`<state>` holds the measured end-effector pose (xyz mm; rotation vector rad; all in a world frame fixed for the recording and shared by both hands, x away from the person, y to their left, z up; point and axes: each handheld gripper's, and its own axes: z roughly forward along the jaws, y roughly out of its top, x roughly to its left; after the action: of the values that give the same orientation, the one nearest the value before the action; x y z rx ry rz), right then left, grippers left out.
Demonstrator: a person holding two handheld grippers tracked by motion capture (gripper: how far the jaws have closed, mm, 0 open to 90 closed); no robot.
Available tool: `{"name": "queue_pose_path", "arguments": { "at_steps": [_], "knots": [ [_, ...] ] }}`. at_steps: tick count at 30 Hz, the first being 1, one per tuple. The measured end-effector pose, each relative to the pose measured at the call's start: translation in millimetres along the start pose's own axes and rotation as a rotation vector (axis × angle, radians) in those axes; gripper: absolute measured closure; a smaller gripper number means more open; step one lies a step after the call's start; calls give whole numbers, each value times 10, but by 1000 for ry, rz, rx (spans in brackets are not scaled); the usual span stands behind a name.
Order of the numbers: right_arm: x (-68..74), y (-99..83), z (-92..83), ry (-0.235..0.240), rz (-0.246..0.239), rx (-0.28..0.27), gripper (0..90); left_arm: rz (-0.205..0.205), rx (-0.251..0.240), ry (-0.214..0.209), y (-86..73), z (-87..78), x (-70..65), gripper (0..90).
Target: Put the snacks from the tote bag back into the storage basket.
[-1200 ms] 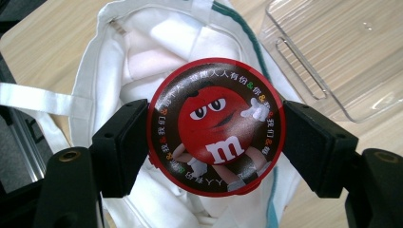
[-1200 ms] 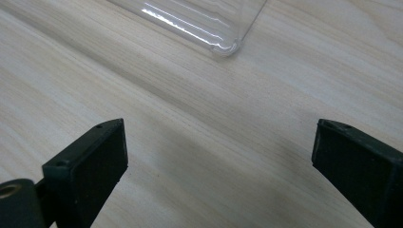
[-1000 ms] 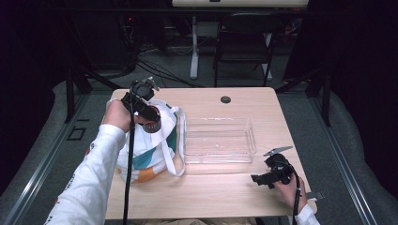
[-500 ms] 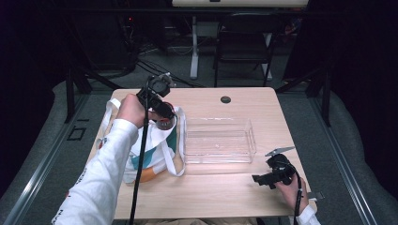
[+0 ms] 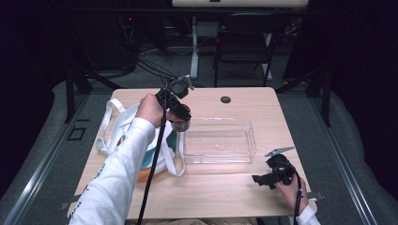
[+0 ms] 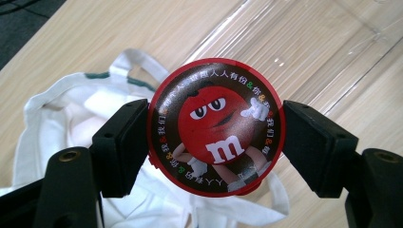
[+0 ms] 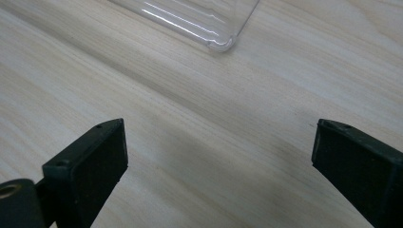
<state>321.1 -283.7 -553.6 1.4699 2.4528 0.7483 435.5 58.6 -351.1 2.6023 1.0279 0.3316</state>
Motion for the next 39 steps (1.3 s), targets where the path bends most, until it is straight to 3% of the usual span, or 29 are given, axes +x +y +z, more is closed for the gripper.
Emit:
{"name": "queue_pose_path", "arguments": {
  "at_steps": [8,22,30,39],
  "knots": [
    [-6,-4,-3,-6,-1,3,43,23,12,-32,77,114,-83,275],
    [-2,0,5,7,-6,3,41,-4,37,-77,88,410,-108,275],
    [-5,-1,8,6,-8,3,42,8,52,-105,95,530,-180,275],
    [-13,-4,2,11,0,0,42,9,91,-146,51,805,-254,275]
  ]
}}
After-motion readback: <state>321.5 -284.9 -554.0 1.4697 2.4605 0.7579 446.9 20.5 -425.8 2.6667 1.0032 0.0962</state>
